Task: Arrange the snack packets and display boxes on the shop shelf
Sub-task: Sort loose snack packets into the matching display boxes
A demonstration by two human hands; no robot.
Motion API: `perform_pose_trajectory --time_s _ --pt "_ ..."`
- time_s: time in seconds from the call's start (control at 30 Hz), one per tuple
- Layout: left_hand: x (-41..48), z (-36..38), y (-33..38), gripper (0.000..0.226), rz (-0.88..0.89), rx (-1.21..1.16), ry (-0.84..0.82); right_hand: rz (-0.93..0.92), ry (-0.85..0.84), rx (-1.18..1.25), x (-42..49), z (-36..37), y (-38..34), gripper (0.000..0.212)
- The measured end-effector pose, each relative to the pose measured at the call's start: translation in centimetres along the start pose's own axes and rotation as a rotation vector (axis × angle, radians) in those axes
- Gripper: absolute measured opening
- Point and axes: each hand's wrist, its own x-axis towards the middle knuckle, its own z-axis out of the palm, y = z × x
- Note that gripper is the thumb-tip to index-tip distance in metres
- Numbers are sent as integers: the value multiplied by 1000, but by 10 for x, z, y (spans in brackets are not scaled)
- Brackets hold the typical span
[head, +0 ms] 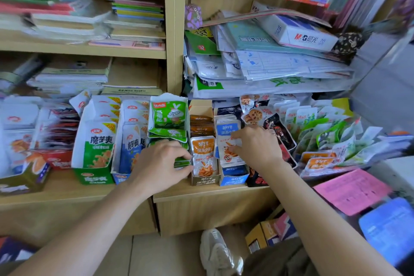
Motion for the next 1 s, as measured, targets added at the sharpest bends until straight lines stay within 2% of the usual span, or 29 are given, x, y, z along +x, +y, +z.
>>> perform_pose_trajectory --time_s 0.27,0.33,0.5,0.57,0.73,0.9,1.0 --pt "-2 -2 -6 20 35 -24 -27 -103 29 -183 -2 10 5 45" --pt "-3 -2 -6 19 46 -34 -20 -99 2 -219 -1 9 6 43" --pt "-7 -4 -9 21 79 -49 6 -51 -133 -253 8 7 5 61" --pt "-10 -6 -11 23 94 -51 20 -44 -136 -246 14 6 5 64" --pt "-18 -11 -20 26 131 -43 25 -71 -63 -172 8 2 2 58" --pt "-24 -17 -26 26 163 -19 60 -178 162 -121 -13 7 3 34" --pt "-27 -24 -26 24 174 -20 82 -291 252 46 -25 12 -7 29"
